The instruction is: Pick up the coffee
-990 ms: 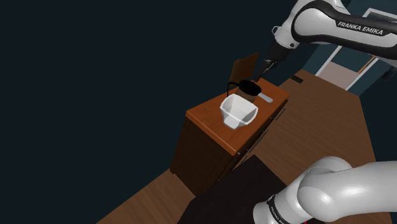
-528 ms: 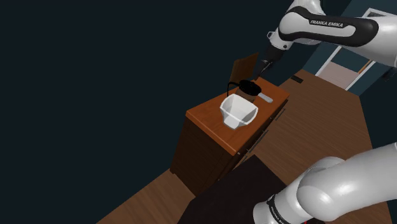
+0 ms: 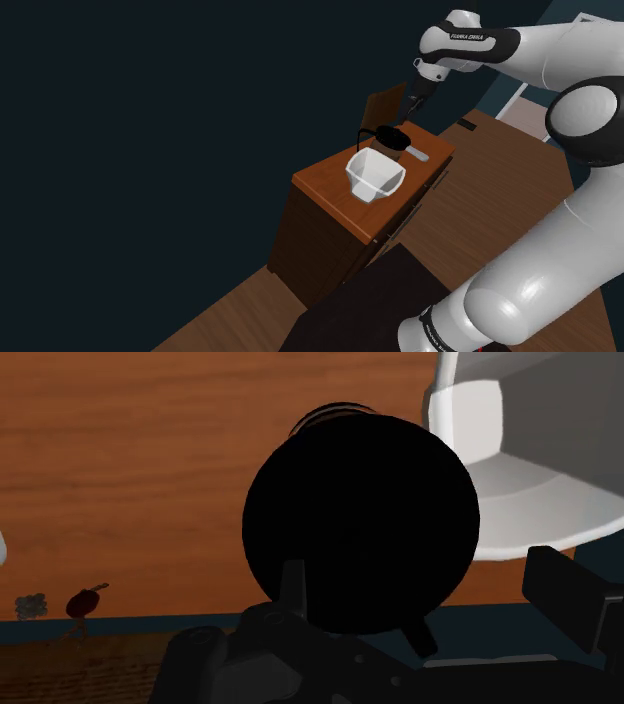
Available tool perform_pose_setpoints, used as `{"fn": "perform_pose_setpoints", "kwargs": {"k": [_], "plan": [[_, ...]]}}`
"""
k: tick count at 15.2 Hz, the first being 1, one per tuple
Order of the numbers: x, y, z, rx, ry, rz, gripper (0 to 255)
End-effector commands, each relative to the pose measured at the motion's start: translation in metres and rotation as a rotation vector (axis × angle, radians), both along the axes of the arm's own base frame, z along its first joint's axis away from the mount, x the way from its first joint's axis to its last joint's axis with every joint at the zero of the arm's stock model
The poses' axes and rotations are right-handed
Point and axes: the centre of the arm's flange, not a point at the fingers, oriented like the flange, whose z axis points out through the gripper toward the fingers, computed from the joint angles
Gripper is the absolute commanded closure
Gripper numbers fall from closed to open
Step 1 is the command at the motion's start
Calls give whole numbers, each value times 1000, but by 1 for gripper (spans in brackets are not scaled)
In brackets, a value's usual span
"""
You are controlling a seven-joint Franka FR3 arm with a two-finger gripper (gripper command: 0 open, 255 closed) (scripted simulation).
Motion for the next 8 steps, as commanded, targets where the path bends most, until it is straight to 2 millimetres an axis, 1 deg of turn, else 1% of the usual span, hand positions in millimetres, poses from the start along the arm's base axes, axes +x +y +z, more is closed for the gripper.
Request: {"fn": "perform_pose_setpoints", "kwargs": {"k": [1, 8], "plan": [[10, -15, -8, 5, 11, 5, 0], [10, -15, -45, 5, 11, 5, 0]]}}
